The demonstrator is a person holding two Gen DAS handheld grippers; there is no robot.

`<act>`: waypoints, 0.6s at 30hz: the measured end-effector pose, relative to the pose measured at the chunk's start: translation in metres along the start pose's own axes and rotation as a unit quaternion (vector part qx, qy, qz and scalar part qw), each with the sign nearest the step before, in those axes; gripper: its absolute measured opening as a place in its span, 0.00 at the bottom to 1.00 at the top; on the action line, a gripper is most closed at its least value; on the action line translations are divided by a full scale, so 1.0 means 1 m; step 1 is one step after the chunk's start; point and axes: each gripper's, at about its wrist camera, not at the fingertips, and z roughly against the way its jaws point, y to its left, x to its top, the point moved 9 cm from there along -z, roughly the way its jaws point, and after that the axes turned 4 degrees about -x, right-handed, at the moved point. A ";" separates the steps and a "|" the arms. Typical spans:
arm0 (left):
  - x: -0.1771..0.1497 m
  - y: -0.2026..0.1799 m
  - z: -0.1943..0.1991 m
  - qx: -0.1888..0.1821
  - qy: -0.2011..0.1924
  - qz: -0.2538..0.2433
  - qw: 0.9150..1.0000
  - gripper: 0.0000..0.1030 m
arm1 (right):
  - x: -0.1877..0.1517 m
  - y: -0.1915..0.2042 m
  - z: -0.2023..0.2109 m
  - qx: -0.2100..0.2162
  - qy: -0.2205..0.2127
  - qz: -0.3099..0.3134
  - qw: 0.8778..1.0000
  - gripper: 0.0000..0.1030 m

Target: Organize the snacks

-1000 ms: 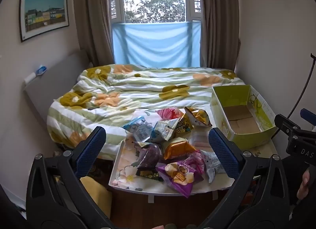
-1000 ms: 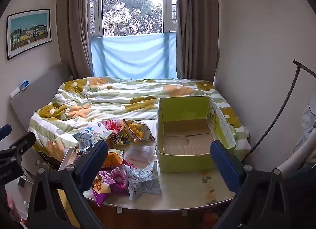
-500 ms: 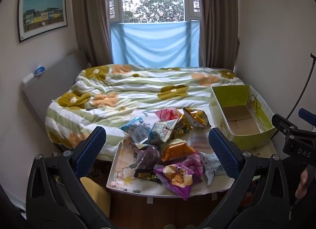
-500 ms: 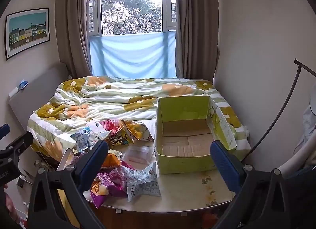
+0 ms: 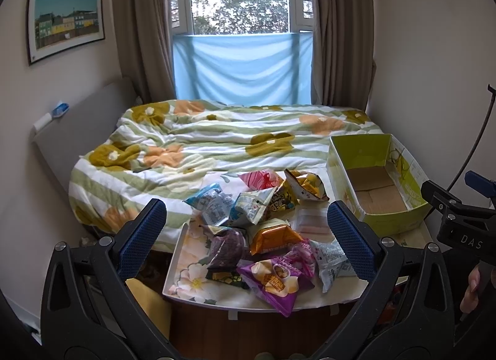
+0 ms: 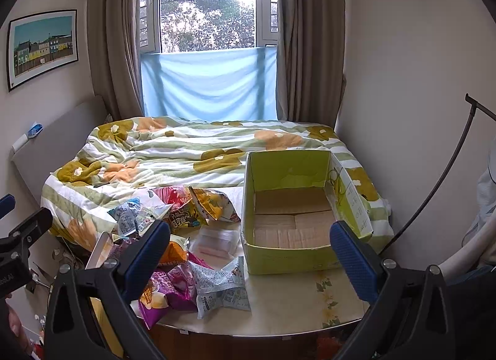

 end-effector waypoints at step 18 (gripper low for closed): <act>0.000 -0.006 -0.002 0.000 0.001 -0.002 1.000 1.00 | -0.001 0.001 -0.002 0.000 0.002 0.001 1.000 1.00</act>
